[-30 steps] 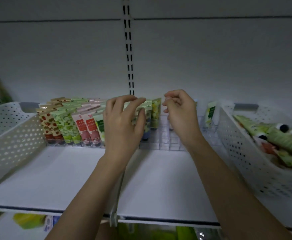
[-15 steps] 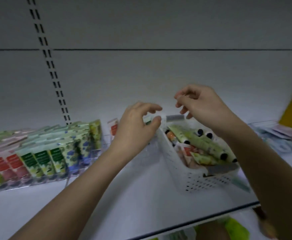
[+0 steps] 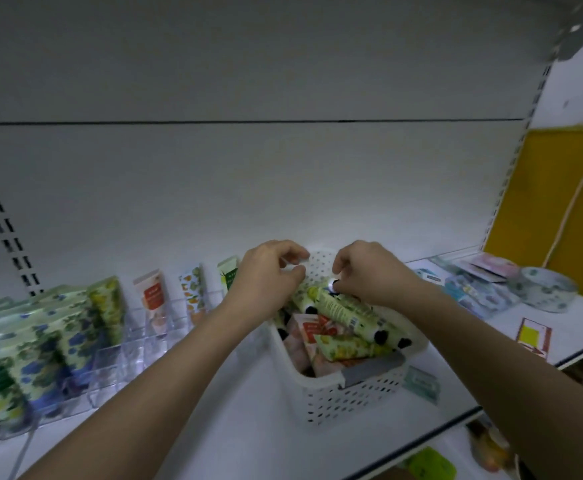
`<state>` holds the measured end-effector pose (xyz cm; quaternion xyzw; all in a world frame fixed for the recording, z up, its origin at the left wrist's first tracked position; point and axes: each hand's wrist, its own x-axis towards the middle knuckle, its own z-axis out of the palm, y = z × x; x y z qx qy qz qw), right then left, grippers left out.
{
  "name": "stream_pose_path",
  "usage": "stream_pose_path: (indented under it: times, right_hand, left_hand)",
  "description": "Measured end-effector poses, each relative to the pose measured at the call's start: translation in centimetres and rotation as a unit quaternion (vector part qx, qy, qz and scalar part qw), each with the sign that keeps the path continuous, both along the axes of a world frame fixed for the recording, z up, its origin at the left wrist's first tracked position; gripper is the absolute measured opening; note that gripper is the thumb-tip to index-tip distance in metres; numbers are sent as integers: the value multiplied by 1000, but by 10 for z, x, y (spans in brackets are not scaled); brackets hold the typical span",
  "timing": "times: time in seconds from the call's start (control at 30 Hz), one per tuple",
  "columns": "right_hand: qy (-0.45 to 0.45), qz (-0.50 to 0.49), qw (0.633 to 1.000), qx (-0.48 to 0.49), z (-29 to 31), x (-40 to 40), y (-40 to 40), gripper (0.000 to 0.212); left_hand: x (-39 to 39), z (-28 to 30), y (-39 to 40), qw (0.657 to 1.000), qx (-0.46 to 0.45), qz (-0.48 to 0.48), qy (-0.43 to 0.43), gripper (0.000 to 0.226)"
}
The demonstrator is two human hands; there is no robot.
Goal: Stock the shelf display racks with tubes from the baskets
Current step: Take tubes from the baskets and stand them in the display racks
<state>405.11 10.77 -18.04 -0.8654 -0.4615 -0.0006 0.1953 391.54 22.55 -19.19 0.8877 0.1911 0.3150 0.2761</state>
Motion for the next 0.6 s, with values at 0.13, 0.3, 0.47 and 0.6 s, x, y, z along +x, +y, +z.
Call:
stream_pose_path:
  times: [0.13, 0.3, 0.47, 0.6]
  right_hand:
    - [-23, -16, 999, 16, -1, 1, 9, 9]
    - [18, -62, 993, 98, 8, 6, 8, 15]
    - [338, -83, 888, 300, 17, 17, 1, 21]
    - [549, -56, 760, 344, 23, 13, -3, 20]
  left_hand:
    - [5, -4, 7, 1000, -12, -2, 1, 20]
    - [5, -5, 15, 999, -30, -12, -12, 22]
    - [9, -1, 20, 996, -84, 20, -33, 43]
    - [11, 9, 23, 953, -283, -1, -106, 58]
